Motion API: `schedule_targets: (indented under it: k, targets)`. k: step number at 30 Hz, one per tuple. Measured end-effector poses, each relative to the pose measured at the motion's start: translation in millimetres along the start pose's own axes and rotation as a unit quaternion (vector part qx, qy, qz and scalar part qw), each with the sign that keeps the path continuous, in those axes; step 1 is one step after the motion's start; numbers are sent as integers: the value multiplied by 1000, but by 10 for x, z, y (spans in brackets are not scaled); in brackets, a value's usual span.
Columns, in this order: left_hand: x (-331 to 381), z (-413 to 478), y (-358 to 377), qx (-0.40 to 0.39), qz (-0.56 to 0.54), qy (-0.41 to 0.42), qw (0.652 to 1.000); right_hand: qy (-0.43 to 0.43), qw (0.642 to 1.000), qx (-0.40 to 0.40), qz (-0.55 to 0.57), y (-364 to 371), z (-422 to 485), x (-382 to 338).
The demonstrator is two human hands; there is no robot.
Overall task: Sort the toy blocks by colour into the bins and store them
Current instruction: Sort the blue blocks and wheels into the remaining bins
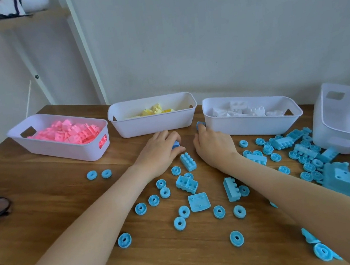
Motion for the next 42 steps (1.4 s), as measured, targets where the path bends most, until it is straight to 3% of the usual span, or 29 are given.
schedule_targets:
  k: [7,14,18,23,26,31,36,42]
  targets:
    - [13,-9,-36,10,-13,-25,1000,7,998,8,64,-3,-38,32]
    - [125,-111,-246,-57,2,-54,997,-33,984,33,173,-148,-192,57]
    - [417,-218,-367,0,-13,-42,999,-72,979,101,163,-359,-345,47]
    - [1019,-369,-508,82,76,10,994,-73,981,119,132,-779,-673,119]
    - [1397,-421,-528,86,61,41,994,-68,983,130,106,-1007,-991,317]
    - [2152,-491,-447,30,-20,111,993,14,984,164,64,-1266,-1499,951]
    - [3012,-594,-286,-27,-34,219,975,144,969,199,28,-1366,-2080,1626]
    - [3653,-680,102,-62,-48,224,971,236,950,202,4,-1365,-2544,2190]
Point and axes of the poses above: each hand's wrist, its own z-axis towards the middle knuckle, its own y-axis out of the palm, x = y × z, the point moved 2 cm from there along z, towards the middle knuckle, and after that the axes turned 15 degrees about -y, right-handed, at the moved point
